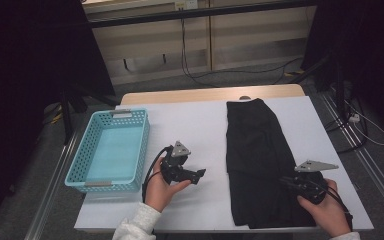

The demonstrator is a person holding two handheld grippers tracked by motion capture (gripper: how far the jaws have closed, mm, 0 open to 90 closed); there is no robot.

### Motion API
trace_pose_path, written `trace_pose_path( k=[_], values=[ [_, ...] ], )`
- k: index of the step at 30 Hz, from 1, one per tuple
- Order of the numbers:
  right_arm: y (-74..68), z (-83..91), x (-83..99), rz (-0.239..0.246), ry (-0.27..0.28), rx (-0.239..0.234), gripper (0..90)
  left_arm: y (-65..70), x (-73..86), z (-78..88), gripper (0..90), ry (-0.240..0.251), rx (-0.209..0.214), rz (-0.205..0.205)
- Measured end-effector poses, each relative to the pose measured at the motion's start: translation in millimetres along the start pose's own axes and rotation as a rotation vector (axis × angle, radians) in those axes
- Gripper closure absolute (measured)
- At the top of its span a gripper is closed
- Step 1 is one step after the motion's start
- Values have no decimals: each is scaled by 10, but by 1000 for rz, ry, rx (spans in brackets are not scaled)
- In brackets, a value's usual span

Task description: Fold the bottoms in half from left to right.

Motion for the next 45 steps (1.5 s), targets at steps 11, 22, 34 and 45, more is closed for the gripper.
trace_pose_path(
  k=[11, 22, 34, 45],
  values=[
    [20, 113, 47, 9, 10, 18, 749, -42, -7, -4, 150, 0, -10, 0],
    [-34, 127, 11, 18, 15, -22, 892, -56, 1, -5, 149, -1, -10, 3],
    [154, 351, 77, -9, 0, 13, 890, -44, -7, -14, 150, -1, -13, -2],
    [176, 368, 180, 15, -54, 27, 793, -38, 17, -34, 150, -13, -9, -3]
  ],
)
Point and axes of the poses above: each handheld gripper's, and its own axes: z roughly backward along the jaws, x roughly out of its underside, y roughly to its right, the point moved 6 cm from there along -z, roughly forward along the jaws, and after that the axes turned 10 degrees about -x, right-handed, at the moved point
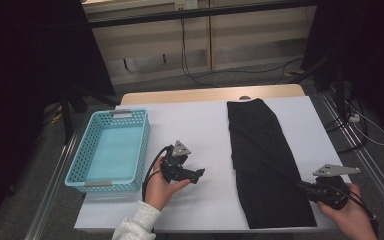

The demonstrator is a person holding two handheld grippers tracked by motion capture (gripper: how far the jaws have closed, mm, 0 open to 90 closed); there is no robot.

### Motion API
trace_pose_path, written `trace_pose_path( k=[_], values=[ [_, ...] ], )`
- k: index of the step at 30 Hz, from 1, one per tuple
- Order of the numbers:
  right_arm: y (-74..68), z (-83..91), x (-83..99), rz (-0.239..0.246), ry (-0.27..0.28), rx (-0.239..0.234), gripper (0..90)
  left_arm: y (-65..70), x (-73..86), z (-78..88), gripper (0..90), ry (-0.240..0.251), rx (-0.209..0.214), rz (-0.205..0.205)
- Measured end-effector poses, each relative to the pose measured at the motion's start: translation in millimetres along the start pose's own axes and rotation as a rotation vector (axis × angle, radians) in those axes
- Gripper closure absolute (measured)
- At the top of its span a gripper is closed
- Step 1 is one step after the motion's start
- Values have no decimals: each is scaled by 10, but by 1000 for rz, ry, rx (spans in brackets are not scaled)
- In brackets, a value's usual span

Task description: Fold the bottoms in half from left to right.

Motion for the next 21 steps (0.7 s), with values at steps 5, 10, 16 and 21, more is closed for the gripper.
trace_pose_path(
  k=[5, 10, 16, 21],
  values=[
    [-17, 6, -117, 5, 44, -4, 662, 0, 5, -2, 150, -2, -5, -5],
    [81, -73, -386, 6, 119, 31, 647, -22, 22, 1, 150, -8, -8, 1],
    [204, -342, -546, -9, 123, 57, 693, -53, 51, 21, 146, -11, -12, 2],
    [267, -534, -630, -38, 114, 74, 701, -66, 70, 33, 146, -12, -14, 7]
  ],
)
Point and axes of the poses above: each handheld gripper's, and its own axes: z roughly backward along the jaws, x roughly out of its underside, y roughly to its right, the point moved 6 cm from there along -z, roughly forward along the jaws, and after that the axes turned 10 degrees about -x, right-handed, at the moved point
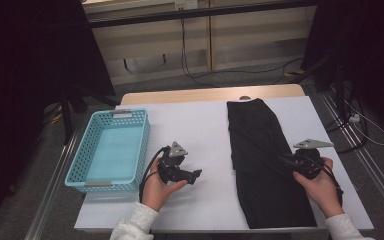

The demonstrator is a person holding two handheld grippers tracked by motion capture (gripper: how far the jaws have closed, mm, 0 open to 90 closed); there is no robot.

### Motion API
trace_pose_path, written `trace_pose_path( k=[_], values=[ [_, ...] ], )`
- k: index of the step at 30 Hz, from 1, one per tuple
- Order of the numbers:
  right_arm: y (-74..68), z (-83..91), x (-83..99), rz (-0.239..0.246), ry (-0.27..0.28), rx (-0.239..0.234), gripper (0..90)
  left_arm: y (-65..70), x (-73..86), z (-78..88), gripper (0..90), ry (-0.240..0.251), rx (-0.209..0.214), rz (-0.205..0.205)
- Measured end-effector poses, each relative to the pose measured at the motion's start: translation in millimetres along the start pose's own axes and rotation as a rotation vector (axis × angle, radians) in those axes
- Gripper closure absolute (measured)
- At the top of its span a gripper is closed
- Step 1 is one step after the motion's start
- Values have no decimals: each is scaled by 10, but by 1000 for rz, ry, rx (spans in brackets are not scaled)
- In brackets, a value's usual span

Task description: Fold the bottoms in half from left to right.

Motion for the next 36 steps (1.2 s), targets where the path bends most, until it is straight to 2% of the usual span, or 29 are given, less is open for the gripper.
trace_pose_path(
  k=[2, 3, 7, 9, 11, 15, 22, 26, 27, 31, 34, 36],
  values=[
    [2, -69, -18, -3, -5, -4, 715, -6, 6, 0, 146, 0, -1, 3],
    [21, -102, -26, 0, -12, 13, 715, -8, 8, 1, 146, -1, -2, 6],
    [77, -147, -18, -31, -25, 25, 722, -10, 14, -9, 147, -2, -2, 7],
    [116, -166, -27, -58, -14, 21, 770, -7, 25, -22, 147, -10, 1, 4],
    [122, -171, -39, -61, -21, 19, 797, -7, 27, -31, 148, -10, -2, 3],
    [122, -188, -53, -31, -16, 11, 895, -5, 26, -28, 149, -8, -1, 3],
    [233, -76, -111, -31, 17, 34, 900, -25, 27, -6, 150, -4, -2, 9],
    [320, -21, -122, -24, 16, 56, 900, -14, 27, -14, 150, -4, 0, 6],
    [389, -15, -115, -31, 17, 73, 900, -10, 28, -16, 150, -9, -1, 2],
    [476, -59, -65, -32, -9, 102, 900, -14, 24, -15, 151, -7, -2, 4],
    [467, -85, -39, -30, -17, 88, 890, -17, 27, -16, 151, -8, -5, 3],
    [441, -87, -46, -23, -18, 82, 847, -20, 33, -16, 150, -10, -4, 2]
  ],
)
Point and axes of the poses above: each handheld gripper's, and its own axes: z roughly backward along the jaws, x roughly out of its underside, y roughly to its right, the point moved 6 cm from there along -z, roughly forward along the jaws, and after that the axes turned 10 degrees about -x, right-handed, at the moved point
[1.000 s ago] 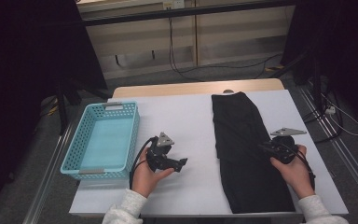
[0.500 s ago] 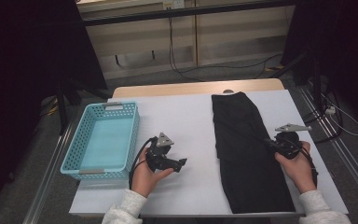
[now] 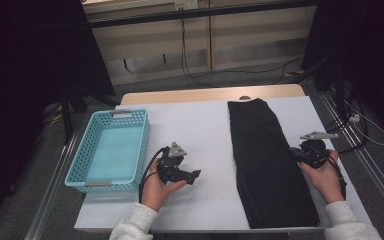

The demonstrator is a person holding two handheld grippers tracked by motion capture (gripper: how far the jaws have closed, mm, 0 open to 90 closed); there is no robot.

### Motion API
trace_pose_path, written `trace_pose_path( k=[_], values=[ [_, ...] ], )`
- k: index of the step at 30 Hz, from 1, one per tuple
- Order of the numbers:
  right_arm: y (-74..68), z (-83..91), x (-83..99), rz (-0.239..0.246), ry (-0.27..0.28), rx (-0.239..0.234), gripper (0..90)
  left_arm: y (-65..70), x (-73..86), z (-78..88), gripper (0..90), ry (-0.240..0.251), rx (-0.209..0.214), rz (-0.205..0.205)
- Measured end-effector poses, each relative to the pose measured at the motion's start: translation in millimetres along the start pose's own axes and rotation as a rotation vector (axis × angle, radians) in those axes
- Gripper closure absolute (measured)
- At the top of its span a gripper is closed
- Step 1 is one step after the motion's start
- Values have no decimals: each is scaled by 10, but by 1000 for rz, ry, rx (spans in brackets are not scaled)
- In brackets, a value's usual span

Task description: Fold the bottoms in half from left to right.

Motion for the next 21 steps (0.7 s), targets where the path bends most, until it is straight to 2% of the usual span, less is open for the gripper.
trace_pose_path(
  k=[1, 4, 5, 8, 14, 16, 17, 21],
  values=[
    [-11, 0, -8, 10, -1, 10, 803, -1, 1, 2, 150, -1, -1, -1],
    [-30, 4, -22, 27, -1, 22, 767, -4, -1, 8, 147, -1, 2, 2],
    [-48, 1, -46, 24, 10, 20, 683, -9, -4, 17, 147, 6, -1, 4],
    [-95, 7, -95, 22, 28, 21, 575, -33, -2, 28, 144, 4, -5, 9],
    [-266, -24, -223, 41, 53, -16, 467, -72, 11, 51, 136, 7, -7, 19],
    [-292, -41, -244, 36, 56, -26, 439, -76, 16, 53, 133, 8, -6, 20],
    [-326, -70, -266, 22, 53, -40, 384, -87, 33, 63, 130, 1, -10, 18],
    [-402, -116, -313, 30, 55, -56, 331, -106, 58, 88, 123, -2, -14, 27]
  ],
)
Point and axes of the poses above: each handheld gripper's, and its own axes: z roughly backward along the jaws, x roughly out of its underside, y roughly to its right, the point moved 6 cm from there along -z, roughly forward along the jaws, and after that the axes turned 10 degrees about -x, right-handed, at the moved point
